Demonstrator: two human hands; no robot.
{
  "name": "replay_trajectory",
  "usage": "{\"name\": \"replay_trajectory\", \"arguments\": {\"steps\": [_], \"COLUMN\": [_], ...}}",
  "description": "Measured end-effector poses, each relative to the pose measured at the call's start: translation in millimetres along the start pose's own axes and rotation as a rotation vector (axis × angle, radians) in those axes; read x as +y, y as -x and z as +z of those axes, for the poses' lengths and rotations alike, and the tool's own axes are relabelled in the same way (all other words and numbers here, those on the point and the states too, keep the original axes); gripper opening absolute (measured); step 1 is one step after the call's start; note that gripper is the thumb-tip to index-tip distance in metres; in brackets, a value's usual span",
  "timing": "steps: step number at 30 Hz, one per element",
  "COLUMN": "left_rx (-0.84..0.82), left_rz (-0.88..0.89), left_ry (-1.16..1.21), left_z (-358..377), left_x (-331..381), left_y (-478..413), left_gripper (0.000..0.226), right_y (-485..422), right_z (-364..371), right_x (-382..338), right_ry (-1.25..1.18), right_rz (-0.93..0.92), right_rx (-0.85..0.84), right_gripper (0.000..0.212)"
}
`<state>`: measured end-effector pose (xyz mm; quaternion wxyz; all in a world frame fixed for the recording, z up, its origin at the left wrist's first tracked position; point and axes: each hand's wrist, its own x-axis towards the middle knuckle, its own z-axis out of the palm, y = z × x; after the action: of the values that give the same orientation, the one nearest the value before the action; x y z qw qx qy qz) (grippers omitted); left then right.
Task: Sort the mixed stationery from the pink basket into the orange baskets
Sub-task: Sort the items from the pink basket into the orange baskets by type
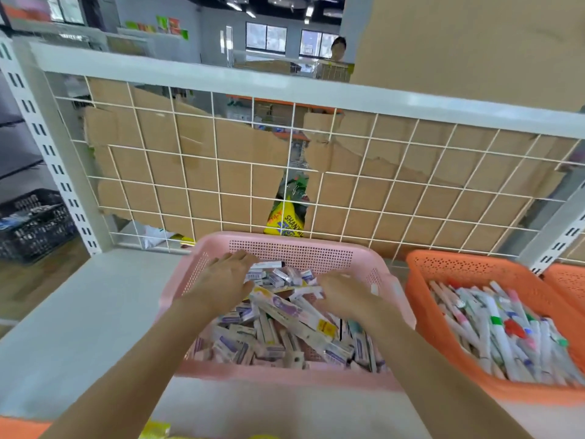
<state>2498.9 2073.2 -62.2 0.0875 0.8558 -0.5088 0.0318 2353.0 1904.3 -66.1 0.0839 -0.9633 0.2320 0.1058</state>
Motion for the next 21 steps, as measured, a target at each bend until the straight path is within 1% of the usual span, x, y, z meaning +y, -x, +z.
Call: {"name": "replay_trajectory", "arguments": {"steps": [3, 5, 8, 10, 12, 14, 18, 21], "left_rx": [-0.049, -0.078, -0.117, -0.115, -0.086, -0.069, -0.080, -0.012], "left_rz": [0.008, 0.014, 0.037, 0.038, 0.022, 0.011, 0.004, 0.018], "left_ry": [-0.019, -0.025, -0.035, -0.032, -0.037, -0.049, -0.032, 0.033], "left_z": [6.9, 11.9, 20.0, 25.6, 28.6, 31.0, 37.0, 32.7], "left_x": [0.3, 1.2, 1.9, 1.1, -0.1, -1.1, -4.1, -5.1], "left_y": [-20.1, -29.6, -38.0, -41.9, -44.7, -47.1, -46.4, -42.6], "left_gripper": [0.047, 0.049, 0.049, 0.049, 0.045, 0.041, 0.035, 0.029], "right_y": [-7.1, -8.8, -9.9, -10.9, -12.7, -15.6, -16.3, -16.2], "right_z": [0.6, 2.0, 4.8, 6.4, 7.6, 9.7, 10.6, 11.4], "right_x": [-4.2, -6.1, -6.9, -5.0, -3.1, -2.0, -1.5, -0.1], "right_ry": [0.040, 0.035, 0.140, 0.251, 0.329, 0.306, 0.124, -0.002], "right_rz": [-0.007, -0.009, -0.022, -0.048, -0.065, -0.064, -0.036, -0.029], "right_rx": [-0.011, 0.021, 0.078, 0.063, 0.028, -0.012, -0.126, -0.171], "right_gripper": [0.024, 0.027, 0.027, 0.030, 0.037, 0.041, 0.036, 0.032]}}
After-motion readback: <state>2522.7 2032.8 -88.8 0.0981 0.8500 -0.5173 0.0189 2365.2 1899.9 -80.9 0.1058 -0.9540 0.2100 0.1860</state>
